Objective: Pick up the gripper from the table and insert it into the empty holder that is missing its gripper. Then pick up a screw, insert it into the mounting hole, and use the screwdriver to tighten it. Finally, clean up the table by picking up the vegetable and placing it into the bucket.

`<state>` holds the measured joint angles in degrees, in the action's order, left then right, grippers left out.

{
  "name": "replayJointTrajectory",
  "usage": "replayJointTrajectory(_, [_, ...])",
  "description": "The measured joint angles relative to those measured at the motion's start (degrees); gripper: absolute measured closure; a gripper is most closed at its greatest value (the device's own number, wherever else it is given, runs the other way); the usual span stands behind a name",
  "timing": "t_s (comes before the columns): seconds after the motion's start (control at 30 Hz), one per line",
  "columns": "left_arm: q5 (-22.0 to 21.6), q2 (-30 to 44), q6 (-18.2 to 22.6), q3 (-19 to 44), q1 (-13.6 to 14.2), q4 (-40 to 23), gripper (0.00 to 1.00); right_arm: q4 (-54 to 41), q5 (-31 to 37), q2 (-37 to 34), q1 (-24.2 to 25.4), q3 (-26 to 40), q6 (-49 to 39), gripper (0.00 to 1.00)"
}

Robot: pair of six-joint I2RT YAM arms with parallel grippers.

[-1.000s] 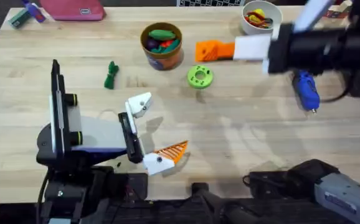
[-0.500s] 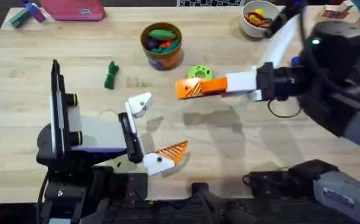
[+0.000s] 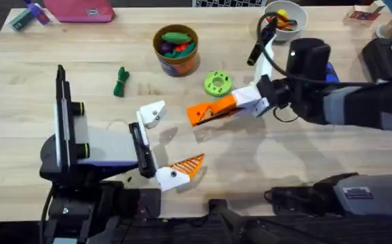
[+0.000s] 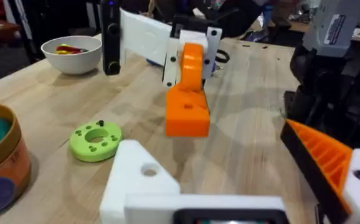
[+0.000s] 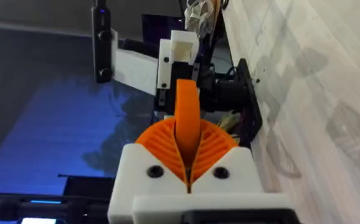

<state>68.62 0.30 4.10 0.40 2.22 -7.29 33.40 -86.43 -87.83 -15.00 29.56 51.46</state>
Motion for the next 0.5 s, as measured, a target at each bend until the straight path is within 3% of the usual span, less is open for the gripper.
replayJointTrajectory(0.37, [0.2, 0.0, 0.0, 0.0, 0.0, 0.0, 0.014, 5.6, -0.8, -2.2, -4.0, 2.9, 4.0, 0.992])
replayJointTrajectory(0.5, [0.2, 0.0, 0.0, 0.0, 0.0, 0.0, 0.016, 12.2, -0.8, -3.1, -5.0, 3.1, 8.0, 0.992])
